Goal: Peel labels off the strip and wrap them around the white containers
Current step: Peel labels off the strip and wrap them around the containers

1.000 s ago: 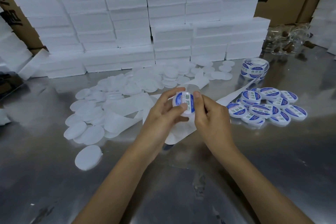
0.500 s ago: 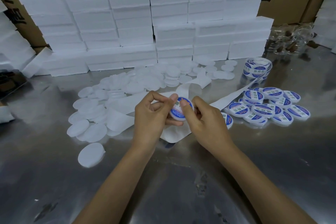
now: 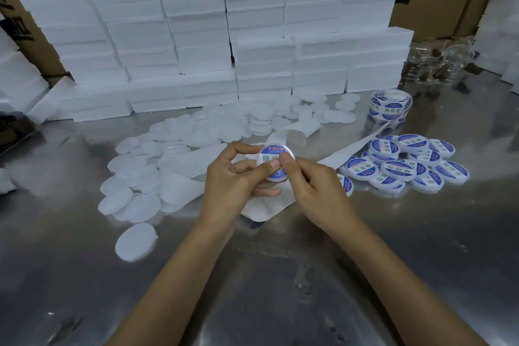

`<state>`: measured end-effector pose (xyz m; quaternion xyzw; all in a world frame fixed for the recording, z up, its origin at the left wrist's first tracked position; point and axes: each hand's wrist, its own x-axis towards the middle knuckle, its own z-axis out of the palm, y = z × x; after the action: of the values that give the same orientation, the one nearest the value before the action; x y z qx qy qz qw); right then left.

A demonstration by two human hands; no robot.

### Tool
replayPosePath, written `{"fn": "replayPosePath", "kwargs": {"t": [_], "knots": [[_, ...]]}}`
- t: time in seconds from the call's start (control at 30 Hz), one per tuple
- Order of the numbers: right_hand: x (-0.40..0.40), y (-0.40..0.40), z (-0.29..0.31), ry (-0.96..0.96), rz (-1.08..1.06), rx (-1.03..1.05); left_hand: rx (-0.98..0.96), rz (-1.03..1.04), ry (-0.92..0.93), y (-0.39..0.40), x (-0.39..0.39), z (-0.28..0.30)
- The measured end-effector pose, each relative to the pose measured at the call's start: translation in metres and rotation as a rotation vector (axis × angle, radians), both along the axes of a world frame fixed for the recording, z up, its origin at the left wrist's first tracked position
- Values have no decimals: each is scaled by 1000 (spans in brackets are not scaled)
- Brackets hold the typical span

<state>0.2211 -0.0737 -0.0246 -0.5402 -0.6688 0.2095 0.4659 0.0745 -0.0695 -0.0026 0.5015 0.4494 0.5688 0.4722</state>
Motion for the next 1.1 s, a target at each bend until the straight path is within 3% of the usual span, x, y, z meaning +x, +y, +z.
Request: {"fn": "replayPosePath", "kwargs": {"t": [0.1,0.2,0.3,0.47,0.63,0.87,0.97,1.1], "knots": [[2,4,0,81,71,-106,-21,-8,1,2,-4,0],[8,7,-1,168,5,-216,-35,-55,-14,0,-3,2],[22,14,1,510,-174,-361,-45,-68,4,0,-1,3],[51,21,6,1112,-324,-401,-48,-47,5,0,-2,2],[67,19,6,1384,-319,-425,-46,-33,65,1,-3,-1],[62,17,6,1252,-263,-421,-45,-46,74,-1,-1,0],[52,18,5,1074,-276,-423,34,6,26,1,-9,8],[38,15,-1,698,-281,-331,189,281,65,15,-43,19]]}}
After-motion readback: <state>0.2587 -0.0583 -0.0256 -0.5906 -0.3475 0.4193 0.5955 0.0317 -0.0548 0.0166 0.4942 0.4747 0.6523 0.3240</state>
